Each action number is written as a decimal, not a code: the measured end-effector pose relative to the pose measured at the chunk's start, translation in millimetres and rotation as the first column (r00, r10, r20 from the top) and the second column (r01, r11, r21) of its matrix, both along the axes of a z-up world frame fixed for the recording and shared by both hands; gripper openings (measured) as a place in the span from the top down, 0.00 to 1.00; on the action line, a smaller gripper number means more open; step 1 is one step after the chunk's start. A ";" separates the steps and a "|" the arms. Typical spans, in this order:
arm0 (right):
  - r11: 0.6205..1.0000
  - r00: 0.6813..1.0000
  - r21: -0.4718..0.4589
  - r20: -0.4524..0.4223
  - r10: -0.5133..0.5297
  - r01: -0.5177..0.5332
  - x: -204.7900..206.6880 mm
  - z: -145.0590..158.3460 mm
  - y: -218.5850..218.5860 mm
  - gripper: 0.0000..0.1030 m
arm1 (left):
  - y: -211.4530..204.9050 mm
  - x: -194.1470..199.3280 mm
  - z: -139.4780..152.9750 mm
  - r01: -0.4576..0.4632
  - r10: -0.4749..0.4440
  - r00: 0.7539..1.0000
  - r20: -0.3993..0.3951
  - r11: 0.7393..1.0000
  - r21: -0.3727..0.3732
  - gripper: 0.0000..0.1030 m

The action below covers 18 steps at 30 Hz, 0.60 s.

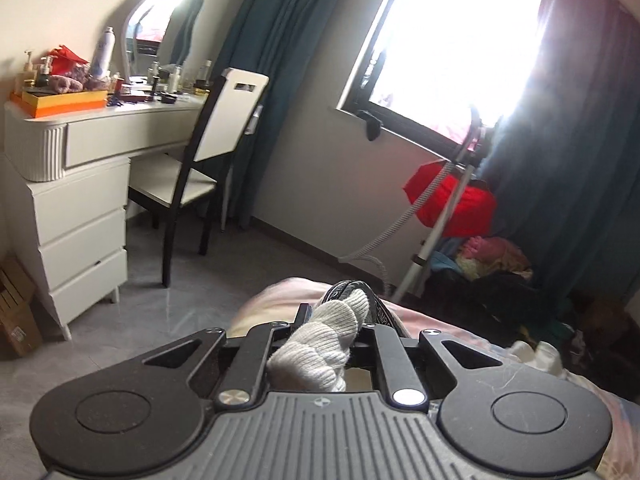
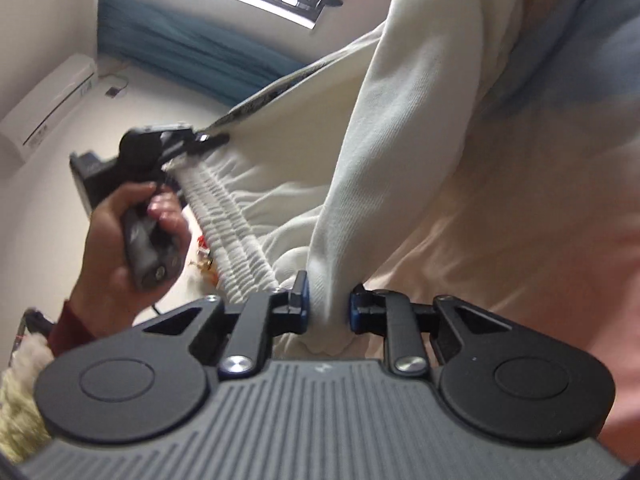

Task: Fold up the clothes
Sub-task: 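Lift the jacket with both grippers and stretch it out between them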

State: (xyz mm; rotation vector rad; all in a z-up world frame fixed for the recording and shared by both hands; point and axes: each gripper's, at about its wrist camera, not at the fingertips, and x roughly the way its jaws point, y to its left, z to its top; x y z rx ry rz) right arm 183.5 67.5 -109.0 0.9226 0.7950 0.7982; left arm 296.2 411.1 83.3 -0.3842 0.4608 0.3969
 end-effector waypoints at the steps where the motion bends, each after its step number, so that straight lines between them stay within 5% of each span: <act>1: 0.999 0.999 -0.012 0.003 0.035 -0.035 8.1 -4.9 20.8 0.79 | 15.4 12.9 -10.9 -0.031 0.032 0.999 -0.032 0.999 0.030 0.88; 7: 0.982 0.989 -0.117 -0.004 0.148 -0.147 39.3 -28.0 80.9 0.79 | 79.5 69.0 -106.0 -0.115 0.101 0.975 -0.199 0.991 -0.061 0.87; 12: 0.959 0.983 -0.223 0.025 0.183 -0.173 42.8 -7.3 90.1 0.77 | 89.1 75.7 -121.0 -0.069 0.054 0.966 -0.252 0.996 -0.053 0.82; 15: 0.936 0.977 -0.300 0.048 0.208 -0.184 41.6 6.4 93.5 0.74 | 80.2 63.8 -105.1 -0.055 0.051 0.965 -0.259 0.998 -0.008 0.66; 17: 0.918 0.972 -0.347 0.062 0.228 -0.193 39.8 14.1 94.2 0.67 | 73.6 55.5 -94.0 -0.046 0.051 0.963 -0.264 0.999 0.025 0.33; 18: 0.911 0.969 -0.366 0.077 0.234 -0.191 37.6 19.5 91.5 0.62 | 70.3 51.3 -88.4 -0.041 0.051 0.963 -0.266 0.998 0.042 0.24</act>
